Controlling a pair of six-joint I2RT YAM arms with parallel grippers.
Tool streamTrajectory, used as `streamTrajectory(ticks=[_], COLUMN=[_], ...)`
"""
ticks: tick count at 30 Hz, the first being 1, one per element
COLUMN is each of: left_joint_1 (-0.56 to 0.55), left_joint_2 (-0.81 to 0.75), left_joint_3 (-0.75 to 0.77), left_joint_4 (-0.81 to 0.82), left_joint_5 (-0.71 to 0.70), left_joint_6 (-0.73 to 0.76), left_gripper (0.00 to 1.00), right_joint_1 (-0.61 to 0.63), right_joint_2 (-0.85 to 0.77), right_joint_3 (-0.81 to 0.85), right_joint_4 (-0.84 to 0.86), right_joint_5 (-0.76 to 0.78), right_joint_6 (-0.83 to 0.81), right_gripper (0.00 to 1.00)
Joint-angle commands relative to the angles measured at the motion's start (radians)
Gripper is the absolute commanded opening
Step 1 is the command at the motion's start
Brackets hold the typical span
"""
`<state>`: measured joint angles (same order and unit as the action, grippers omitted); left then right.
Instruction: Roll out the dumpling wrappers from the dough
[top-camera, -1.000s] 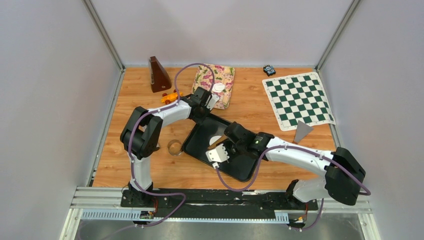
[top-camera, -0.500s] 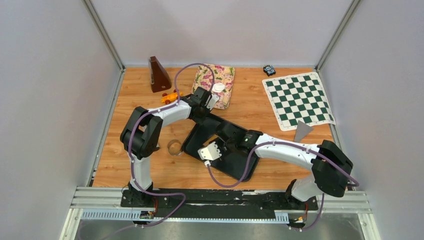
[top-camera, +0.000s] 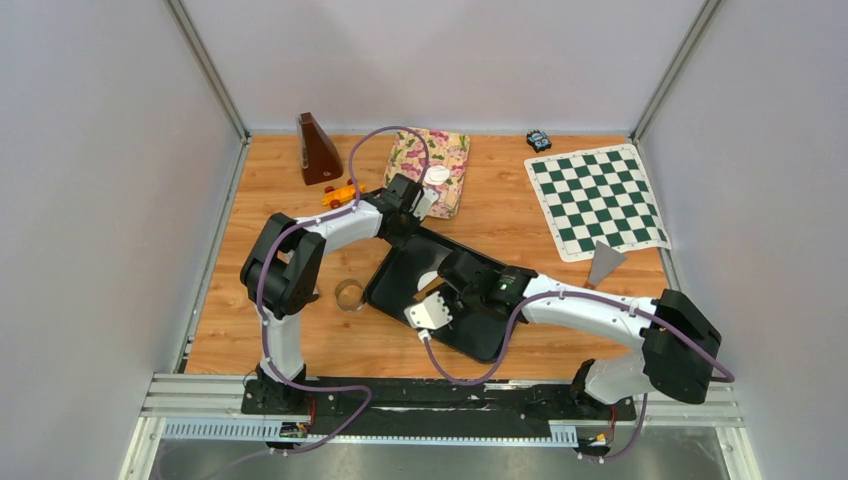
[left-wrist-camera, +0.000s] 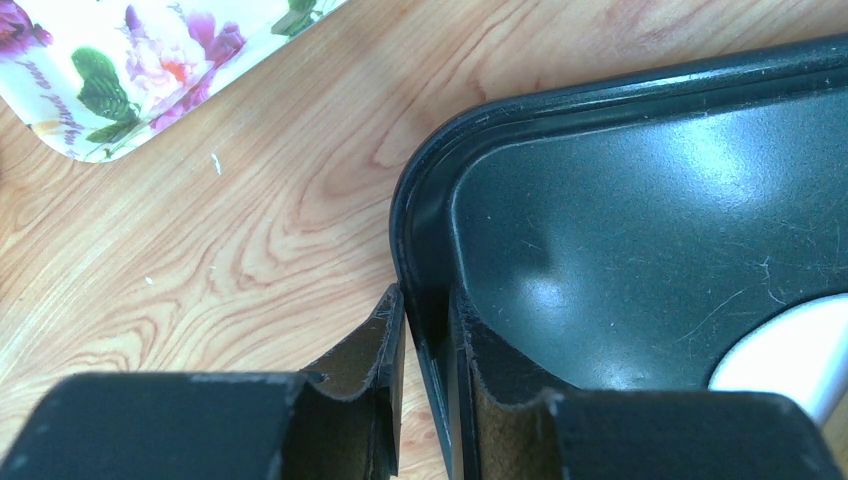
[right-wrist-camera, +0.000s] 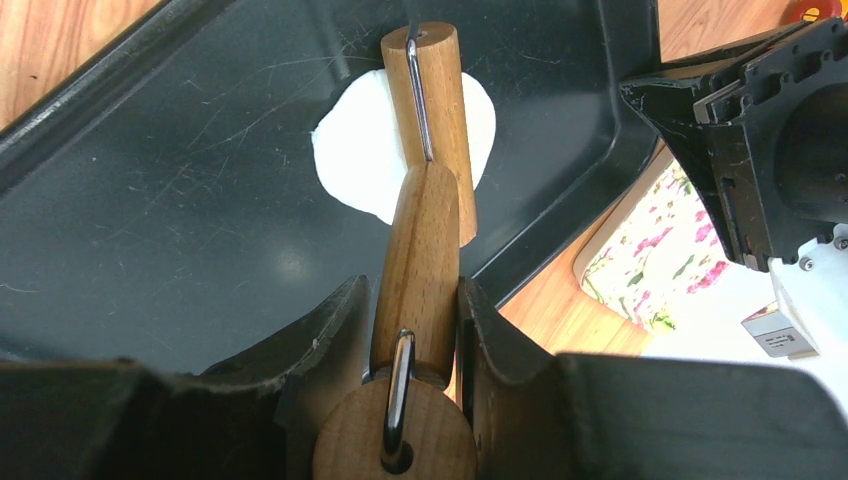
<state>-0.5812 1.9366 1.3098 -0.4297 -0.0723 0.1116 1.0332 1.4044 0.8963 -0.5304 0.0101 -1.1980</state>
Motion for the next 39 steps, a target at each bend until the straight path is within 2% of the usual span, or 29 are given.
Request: streamTrajectory(ticks=[1, 25, 39], left_joint_1=[-0.004, -0.004, -0.004], left_joint_2=[-0.065, -0.071, -0.059], left_joint_3=[0.002, 0.006, 0.008], left_joint_4=[-0.004, -0.009, -0.010], left_joint_5=[-0.024, -0.023, -0.045], left_joint_6=[0.045, 0.041, 0.037], left_gripper=[0.00, 0.00, 0.00], right_joint_1=[0.023, 0.049, 0.050], right_joint_2=[0.062, 0.041, -0.011], right_joint_3=[-0.085, -0.090, -0.108], right_joint_4=[-0.374, -0.522, -0.557], right_joint_5=[-0.151, -0.233, -0.190], right_joint_6=[0.082, 0.141, 0.139], right_gripper=[0.00, 0.00, 0.00])
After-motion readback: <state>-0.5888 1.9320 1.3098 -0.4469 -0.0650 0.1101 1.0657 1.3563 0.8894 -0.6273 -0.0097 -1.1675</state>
